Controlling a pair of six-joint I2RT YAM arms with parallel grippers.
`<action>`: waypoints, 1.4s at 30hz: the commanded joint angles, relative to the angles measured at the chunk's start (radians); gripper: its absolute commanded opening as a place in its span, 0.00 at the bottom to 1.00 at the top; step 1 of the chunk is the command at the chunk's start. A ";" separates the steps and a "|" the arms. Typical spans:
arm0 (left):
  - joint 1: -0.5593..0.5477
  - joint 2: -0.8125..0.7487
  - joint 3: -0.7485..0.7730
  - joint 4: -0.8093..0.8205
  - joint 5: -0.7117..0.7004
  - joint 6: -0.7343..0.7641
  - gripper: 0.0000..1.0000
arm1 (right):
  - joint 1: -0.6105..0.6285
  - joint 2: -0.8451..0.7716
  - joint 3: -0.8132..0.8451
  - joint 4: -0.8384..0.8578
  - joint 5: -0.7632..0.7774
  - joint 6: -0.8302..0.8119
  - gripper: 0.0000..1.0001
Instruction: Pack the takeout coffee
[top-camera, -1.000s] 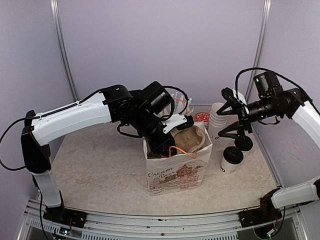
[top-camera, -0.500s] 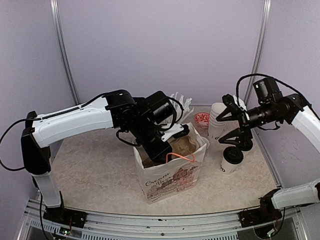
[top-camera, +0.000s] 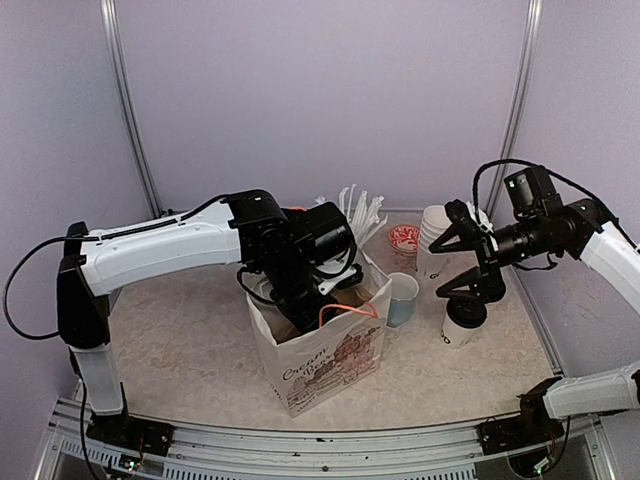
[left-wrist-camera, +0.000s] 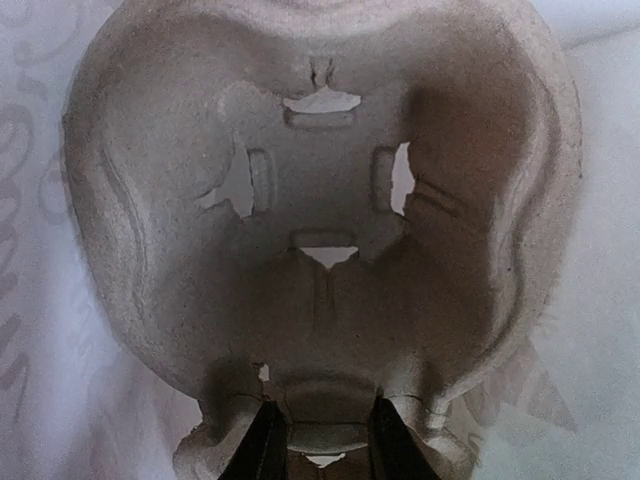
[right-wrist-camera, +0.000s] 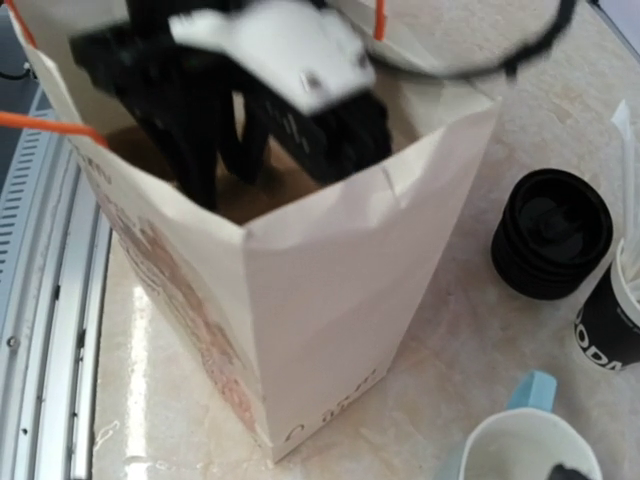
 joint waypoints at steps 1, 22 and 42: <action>-0.003 0.052 0.017 -0.026 -0.046 -0.033 0.19 | -0.008 -0.011 -0.003 0.011 -0.036 -0.013 0.94; -0.005 0.096 -0.029 0.015 -0.030 -0.030 0.31 | -0.009 0.023 -0.009 0.019 -0.052 -0.014 0.93; -0.007 0.010 0.288 -0.021 -0.131 -0.001 0.49 | -0.008 0.058 0.063 -0.044 -0.029 -0.001 0.93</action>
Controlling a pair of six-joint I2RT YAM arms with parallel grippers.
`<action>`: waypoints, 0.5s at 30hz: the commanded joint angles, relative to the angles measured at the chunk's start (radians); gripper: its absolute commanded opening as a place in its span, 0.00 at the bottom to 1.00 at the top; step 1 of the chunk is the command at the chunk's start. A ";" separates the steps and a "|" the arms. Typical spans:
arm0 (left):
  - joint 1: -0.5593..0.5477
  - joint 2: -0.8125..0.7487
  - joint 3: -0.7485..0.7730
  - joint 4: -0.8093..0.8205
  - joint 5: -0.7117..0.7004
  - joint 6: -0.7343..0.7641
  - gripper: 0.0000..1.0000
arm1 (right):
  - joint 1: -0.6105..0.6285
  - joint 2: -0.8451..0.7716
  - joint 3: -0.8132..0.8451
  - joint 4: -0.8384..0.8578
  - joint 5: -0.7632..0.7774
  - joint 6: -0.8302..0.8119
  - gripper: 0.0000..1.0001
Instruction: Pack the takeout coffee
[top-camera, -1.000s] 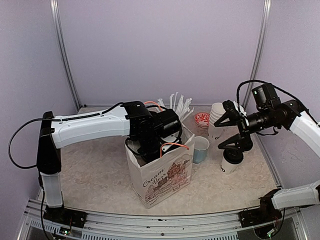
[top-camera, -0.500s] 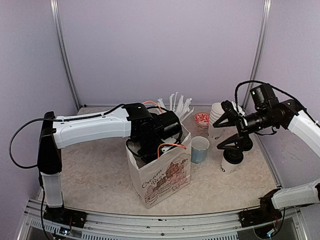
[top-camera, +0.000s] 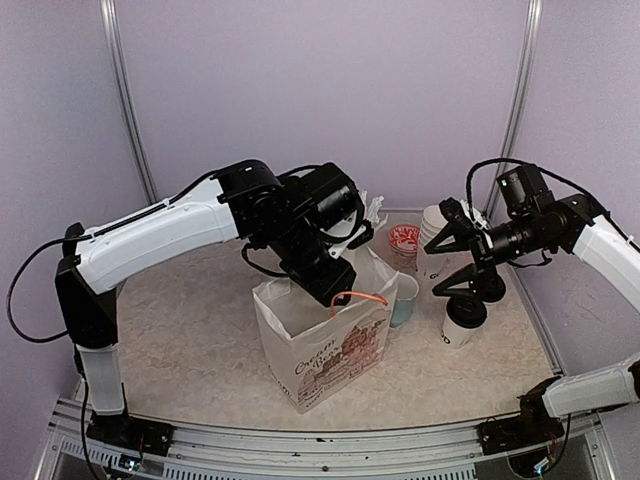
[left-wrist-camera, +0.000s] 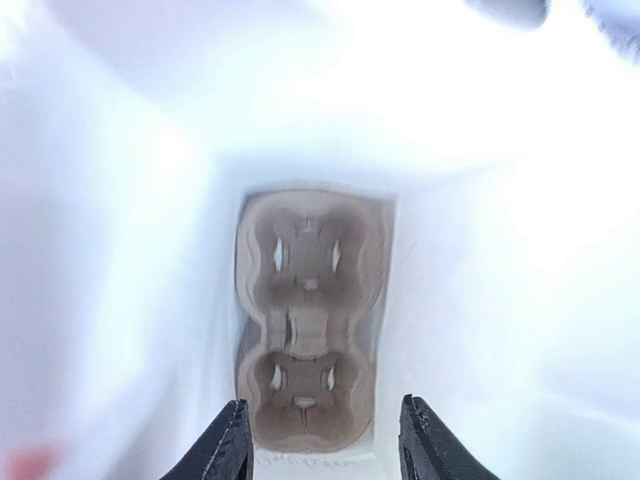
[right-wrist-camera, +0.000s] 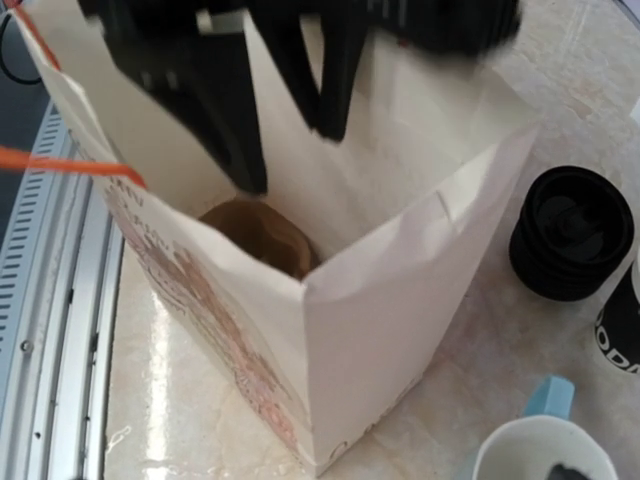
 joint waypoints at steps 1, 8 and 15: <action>-0.008 -0.058 0.099 -0.002 -0.003 0.027 0.49 | -0.008 0.012 0.057 -0.043 0.001 0.004 0.93; -0.062 -0.157 0.197 0.041 0.048 0.031 0.48 | -0.009 0.013 0.058 -0.042 0.014 0.008 0.93; -0.106 -0.382 -0.003 0.169 -0.090 -0.016 0.50 | -0.009 0.029 0.054 -0.051 0.034 0.013 0.93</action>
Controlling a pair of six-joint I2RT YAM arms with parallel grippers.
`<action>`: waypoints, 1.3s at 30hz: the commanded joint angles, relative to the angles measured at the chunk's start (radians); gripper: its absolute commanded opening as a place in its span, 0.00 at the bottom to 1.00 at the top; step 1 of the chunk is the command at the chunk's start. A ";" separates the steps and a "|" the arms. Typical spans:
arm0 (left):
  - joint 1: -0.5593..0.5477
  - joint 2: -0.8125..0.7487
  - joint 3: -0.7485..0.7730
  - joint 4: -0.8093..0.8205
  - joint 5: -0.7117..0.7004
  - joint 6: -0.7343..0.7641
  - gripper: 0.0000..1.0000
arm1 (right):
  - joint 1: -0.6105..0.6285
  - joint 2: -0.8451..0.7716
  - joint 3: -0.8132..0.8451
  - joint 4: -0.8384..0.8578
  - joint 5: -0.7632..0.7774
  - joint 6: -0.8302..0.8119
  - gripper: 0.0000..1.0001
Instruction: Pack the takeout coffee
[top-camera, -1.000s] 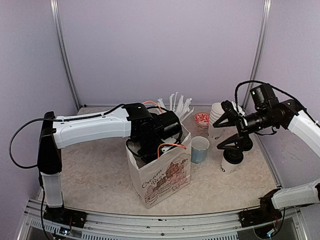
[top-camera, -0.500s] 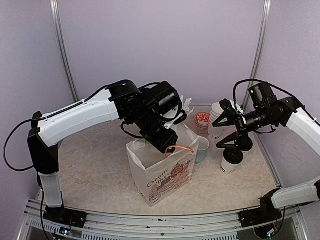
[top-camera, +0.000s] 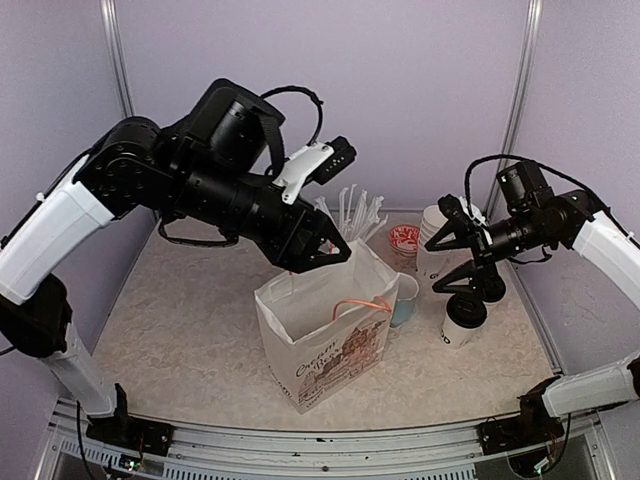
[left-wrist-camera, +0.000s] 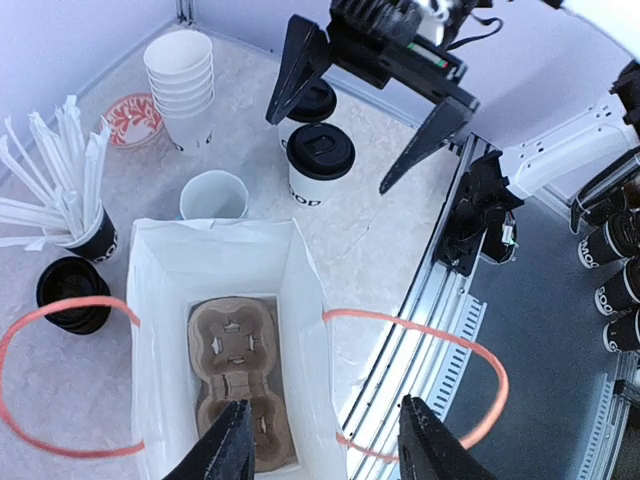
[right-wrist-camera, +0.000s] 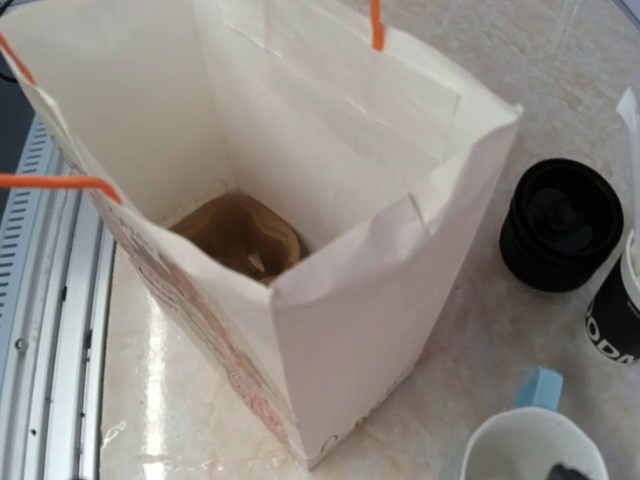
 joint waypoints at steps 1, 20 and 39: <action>0.003 -0.171 -0.161 0.106 -0.152 -0.039 0.52 | -0.010 0.008 0.011 -0.018 0.018 0.010 0.93; 0.264 -0.243 -0.553 0.319 -0.013 -0.023 0.46 | -0.012 0.026 0.028 -0.014 0.055 0.035 0.91; -0.003 -0.265 -0.544 0.428 0.152 0.194 0.00 | -0.022 0.045 0.029 -0.001 0.089 0.041 0.89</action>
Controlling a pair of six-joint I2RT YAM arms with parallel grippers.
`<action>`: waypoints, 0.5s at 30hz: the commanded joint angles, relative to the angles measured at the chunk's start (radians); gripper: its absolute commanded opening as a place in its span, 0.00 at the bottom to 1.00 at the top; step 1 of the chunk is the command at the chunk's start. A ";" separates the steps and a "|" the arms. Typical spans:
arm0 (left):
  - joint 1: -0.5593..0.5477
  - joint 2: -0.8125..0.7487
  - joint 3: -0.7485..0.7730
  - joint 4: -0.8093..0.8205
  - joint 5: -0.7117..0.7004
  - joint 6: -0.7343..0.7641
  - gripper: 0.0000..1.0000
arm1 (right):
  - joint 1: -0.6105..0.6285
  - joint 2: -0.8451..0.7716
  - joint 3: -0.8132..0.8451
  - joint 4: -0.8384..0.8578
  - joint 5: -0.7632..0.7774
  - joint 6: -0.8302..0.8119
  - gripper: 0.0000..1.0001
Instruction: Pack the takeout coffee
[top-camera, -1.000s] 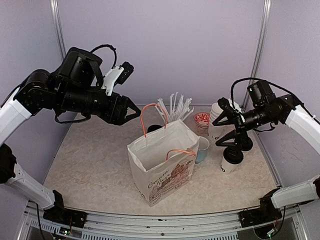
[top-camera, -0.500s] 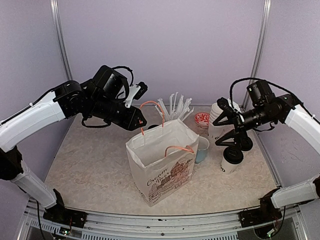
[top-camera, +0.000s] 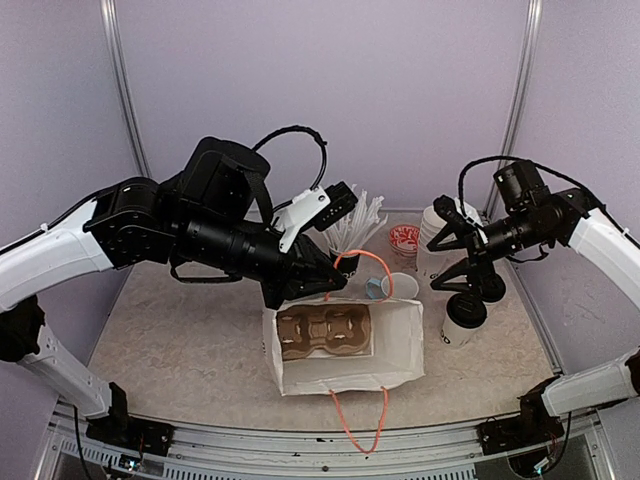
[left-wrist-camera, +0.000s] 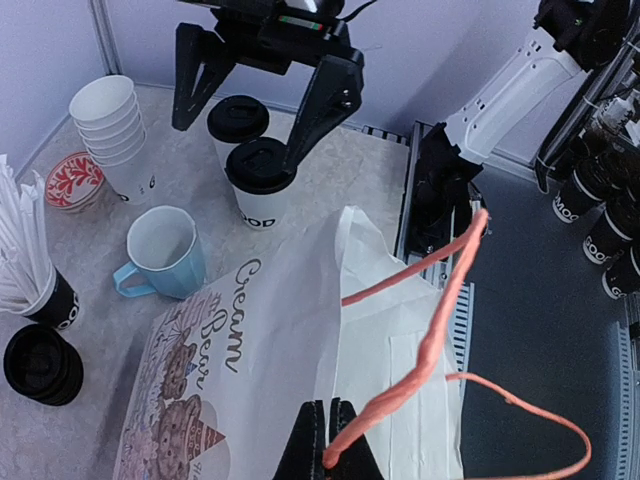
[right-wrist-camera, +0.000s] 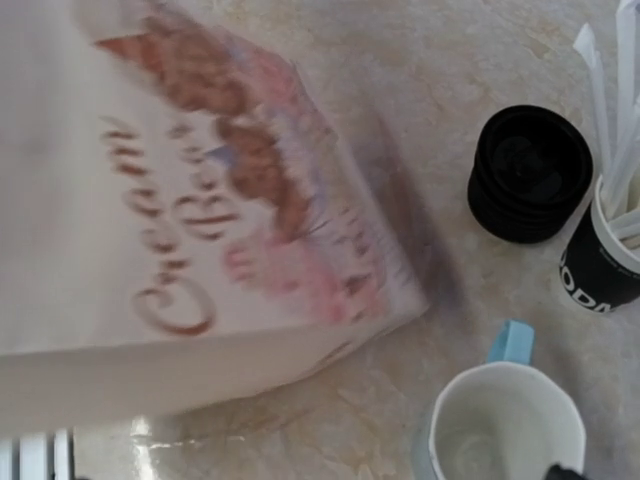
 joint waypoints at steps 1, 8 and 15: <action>-0.032 -0.015 -0.026 -0.003 0.019 0.012 0.00 | -0.012 0.023 0.023 0.001 0.011 0.012 0.89; -0.145 -0.040 -0.132 0.014 0.017 -0.040 0.00 | -0.012 0.045 0.036 -0.008 0.003 0.010 0.89; -0.200 -0.043 -0.121 0.026 0.016 -0.035 0.00 | -0.012 0.030 0.046 -0.040 0.082 0.001 0.89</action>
